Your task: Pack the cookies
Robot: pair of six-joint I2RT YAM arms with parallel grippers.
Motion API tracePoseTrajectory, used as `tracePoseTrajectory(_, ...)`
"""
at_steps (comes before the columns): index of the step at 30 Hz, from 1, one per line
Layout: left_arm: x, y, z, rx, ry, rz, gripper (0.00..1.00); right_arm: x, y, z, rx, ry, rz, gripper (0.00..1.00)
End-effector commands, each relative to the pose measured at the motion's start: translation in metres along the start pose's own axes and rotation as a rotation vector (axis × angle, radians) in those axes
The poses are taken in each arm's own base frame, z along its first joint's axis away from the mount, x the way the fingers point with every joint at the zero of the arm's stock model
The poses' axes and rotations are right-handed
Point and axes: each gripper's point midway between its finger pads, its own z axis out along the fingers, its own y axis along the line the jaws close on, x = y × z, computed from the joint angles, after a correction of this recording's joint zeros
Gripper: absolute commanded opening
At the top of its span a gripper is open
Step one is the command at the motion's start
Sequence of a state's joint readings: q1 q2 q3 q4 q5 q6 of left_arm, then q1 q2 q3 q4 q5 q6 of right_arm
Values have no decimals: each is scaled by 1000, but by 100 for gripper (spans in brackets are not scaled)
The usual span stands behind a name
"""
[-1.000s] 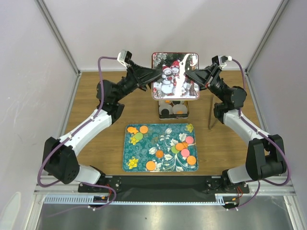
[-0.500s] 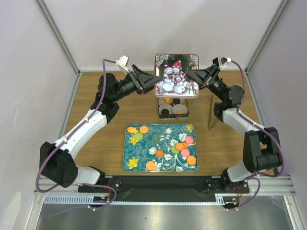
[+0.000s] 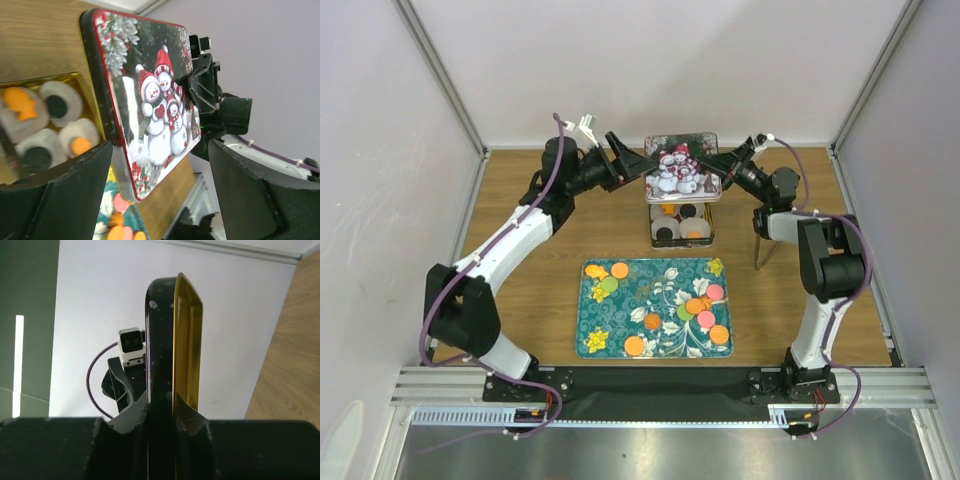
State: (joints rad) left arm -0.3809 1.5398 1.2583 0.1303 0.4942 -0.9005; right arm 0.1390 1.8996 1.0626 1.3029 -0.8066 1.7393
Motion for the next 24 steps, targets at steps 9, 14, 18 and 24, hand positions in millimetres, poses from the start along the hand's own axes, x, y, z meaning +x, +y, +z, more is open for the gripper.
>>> tracePoseTrajectory(9, -5, 85, 26, -212, -12, 52, 84, -11, -87, 0, 39, 84, -4, 0)
tracePoseTrajectory(14, 7, 119, 35, -271, 16, 40, 84, -8, -115, -3, 68, 105, 14, 0)
tracePoseTrajectory(18, 17, 141, 43, -298, 44, 25, 84, -7, -135, -8, 115, 106, 4, 0)
tracePoseTrajectory(24, 32, 163, 53, -315, 86, 1, 84, -6, -152, -12, 149, 103, -20, 0)
